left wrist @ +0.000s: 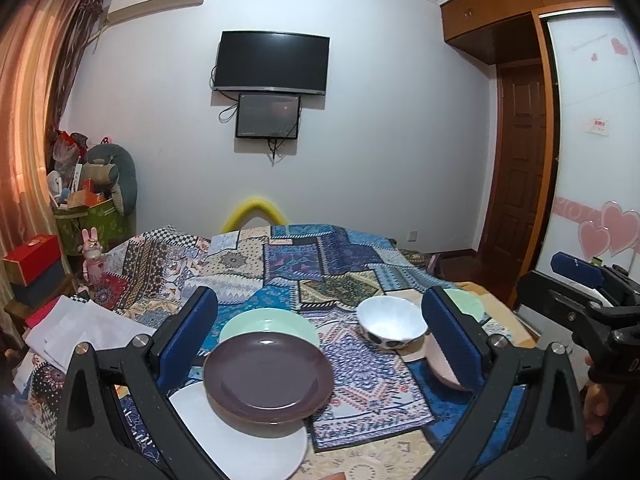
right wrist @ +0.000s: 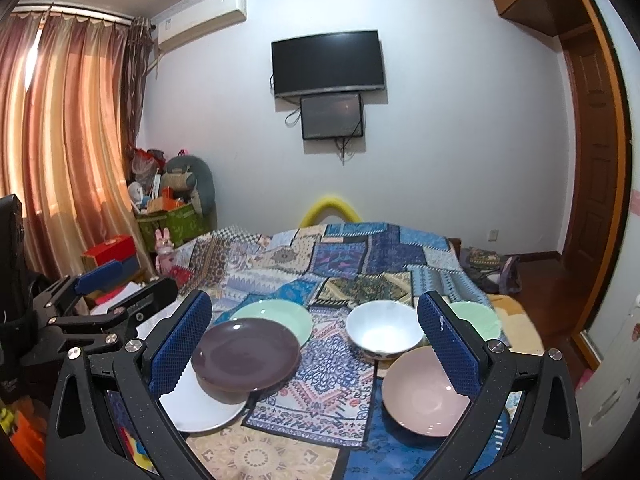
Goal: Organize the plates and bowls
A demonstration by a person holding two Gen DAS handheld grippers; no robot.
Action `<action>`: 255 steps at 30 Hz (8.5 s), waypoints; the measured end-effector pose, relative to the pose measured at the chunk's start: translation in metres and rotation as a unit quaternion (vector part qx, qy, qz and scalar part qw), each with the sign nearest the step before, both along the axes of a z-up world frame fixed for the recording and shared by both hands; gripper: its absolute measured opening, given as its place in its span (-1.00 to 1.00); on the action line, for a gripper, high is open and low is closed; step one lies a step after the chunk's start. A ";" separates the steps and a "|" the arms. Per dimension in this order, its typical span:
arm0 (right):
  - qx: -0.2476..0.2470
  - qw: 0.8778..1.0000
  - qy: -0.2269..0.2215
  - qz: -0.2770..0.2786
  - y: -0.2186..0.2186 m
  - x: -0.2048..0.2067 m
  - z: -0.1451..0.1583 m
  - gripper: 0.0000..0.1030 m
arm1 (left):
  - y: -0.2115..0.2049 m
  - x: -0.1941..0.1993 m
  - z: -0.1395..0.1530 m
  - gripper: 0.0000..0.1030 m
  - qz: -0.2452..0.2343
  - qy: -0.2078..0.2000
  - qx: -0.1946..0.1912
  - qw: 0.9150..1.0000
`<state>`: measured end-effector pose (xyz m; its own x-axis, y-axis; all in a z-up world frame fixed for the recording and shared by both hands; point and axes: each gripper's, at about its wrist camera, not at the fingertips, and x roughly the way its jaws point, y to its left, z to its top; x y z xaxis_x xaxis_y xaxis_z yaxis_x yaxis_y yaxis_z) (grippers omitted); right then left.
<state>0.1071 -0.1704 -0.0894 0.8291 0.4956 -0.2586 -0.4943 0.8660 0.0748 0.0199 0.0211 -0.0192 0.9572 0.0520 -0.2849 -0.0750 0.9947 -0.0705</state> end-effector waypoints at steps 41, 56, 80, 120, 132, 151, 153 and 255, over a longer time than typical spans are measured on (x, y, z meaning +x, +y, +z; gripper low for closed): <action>-0.074 0.954 0.289 0.036 0.115 0.145 -0.149 -0.11 | 0.177 0.161 -0.182 -0.21 -0.012 0.286 -0.057 0.956; -0.073 0.941 0.324 0.056 0.124 0.158 -0.165 -0.43 | 0.181 0.180 -0.198 -0.45 -0.046 0.345 -0.092 0.933; -0.067 0.952 0.294 0.056 0.114 0.145 -0.153 -0.44 | 0.155 0.157 -0.178 -0.44 -0.036 0.328 -0.059 0.942; -0.026 0.968 0.246 0.040 -0.005 0.070 -0.113 -0.44 | 0.033 0.070 -0.118 -0.44 -0.090 0.307 -0.066 0.945; -0.023 0.958 0.284 0.038 -0.023 0.072 -0.142 -0.44 | 0.010 0.072 -0.145 -0.44 -0.098 0.344 -0.064 0.932; -0.028 0.945 0.326 0.021 -0.037 0.086 -0.174 -0.44 | -0.007 0.099 -0.189 -0.45 -0.107 0.391 -0.063 0.912; -0.028 0.945 0.327 0.021 -0.038 0.086 -0.174 -0.44 | -0.008 0.100 -0.191 -0.45 -0.107 0.391 -0.060 0.912; -0.242 0.880 0.341 0.224 0.210 0.132 -0.188 -0.45 | 0.163 0.021 -0.210 -0.33 0.032 0.372 -0.161 0.914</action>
